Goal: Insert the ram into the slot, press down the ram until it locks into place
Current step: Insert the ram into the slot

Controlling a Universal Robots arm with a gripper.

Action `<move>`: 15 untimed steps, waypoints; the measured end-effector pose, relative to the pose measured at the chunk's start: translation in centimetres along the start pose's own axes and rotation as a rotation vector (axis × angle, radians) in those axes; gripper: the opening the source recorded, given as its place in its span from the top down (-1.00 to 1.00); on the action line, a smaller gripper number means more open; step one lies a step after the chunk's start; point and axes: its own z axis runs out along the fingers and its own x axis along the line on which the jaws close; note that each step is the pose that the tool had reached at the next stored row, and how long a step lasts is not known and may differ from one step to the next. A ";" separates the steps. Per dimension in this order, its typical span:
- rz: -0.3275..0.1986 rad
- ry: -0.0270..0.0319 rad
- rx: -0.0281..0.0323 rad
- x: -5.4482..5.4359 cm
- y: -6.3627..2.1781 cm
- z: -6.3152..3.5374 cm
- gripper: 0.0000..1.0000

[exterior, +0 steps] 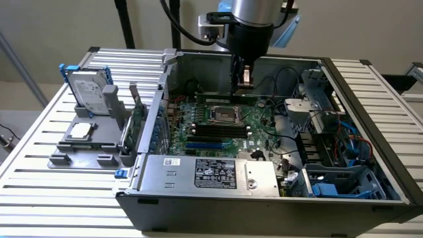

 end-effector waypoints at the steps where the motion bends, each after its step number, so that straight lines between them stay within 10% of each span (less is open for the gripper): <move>1: 0.000 0.0000 0.0000 0.1 0.00 0.18 0.74; 15: -0.001 0.0001 0.0000 0.4 0.04 2.72 0.74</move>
